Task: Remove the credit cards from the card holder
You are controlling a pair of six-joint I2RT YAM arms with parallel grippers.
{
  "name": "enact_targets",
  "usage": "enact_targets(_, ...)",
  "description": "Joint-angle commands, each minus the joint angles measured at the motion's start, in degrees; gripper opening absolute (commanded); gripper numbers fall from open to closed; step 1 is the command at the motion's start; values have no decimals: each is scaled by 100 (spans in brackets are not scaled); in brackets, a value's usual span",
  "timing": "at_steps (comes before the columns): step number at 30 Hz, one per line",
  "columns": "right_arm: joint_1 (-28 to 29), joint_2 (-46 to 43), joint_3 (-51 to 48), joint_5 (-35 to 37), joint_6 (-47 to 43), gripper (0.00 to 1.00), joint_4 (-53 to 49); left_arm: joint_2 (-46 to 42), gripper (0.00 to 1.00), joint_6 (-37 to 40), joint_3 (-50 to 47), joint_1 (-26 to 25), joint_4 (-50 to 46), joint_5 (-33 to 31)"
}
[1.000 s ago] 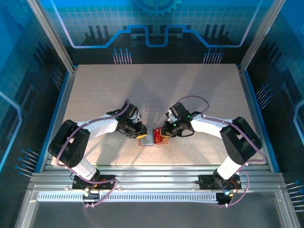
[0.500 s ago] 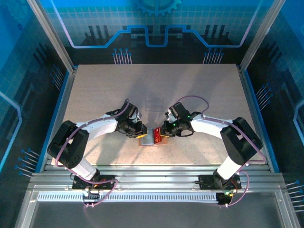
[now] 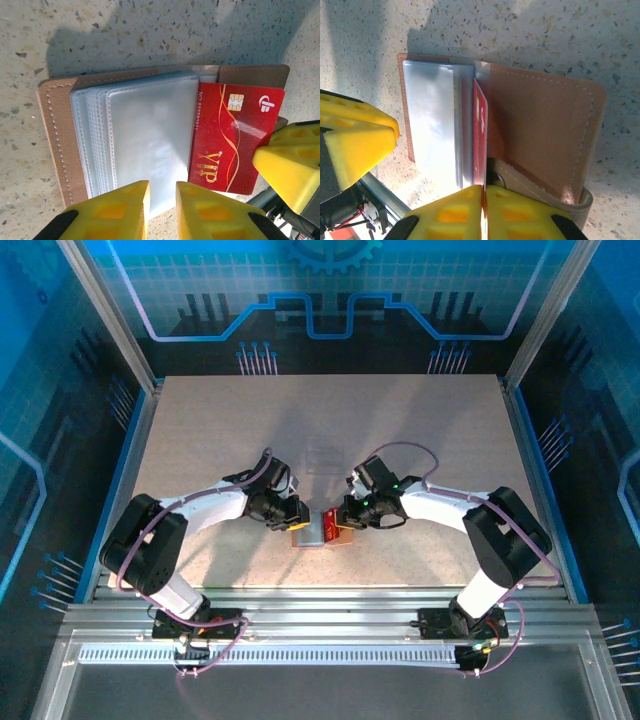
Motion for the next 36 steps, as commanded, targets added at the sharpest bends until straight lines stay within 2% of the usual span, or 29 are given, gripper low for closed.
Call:
enact_targets(1, 68, -46, 173, 7, -14, 9, -133, -251, 21, -77, 109, -11, -225, -54)
enact_targets(14, 63, -478, 529, 285, -290, 7, -769, -781, 25, 177, 159, 388, -512, -83)
enact_targets(20, -20, -446, 922, 455, -964, 5, -1138, -1017, 26, 603, 261, 831, -916, 34)
enact_targets(26, -64, -157, 1808, 512, -2712, 2, -1905, -1290, 32, 1142, 400, 1347, -1338, 178)
enact_targets(30, -64, 167, 2584, 935, -3995, 1, -2630, -1429, 33, 1531, 509, 1623, -1634, 93)
enact_targets(36, -64, 349, 3352, 1205, -5960, 0, -3051, -1565, 34, 1672, 661, 1963, -1757, 227)
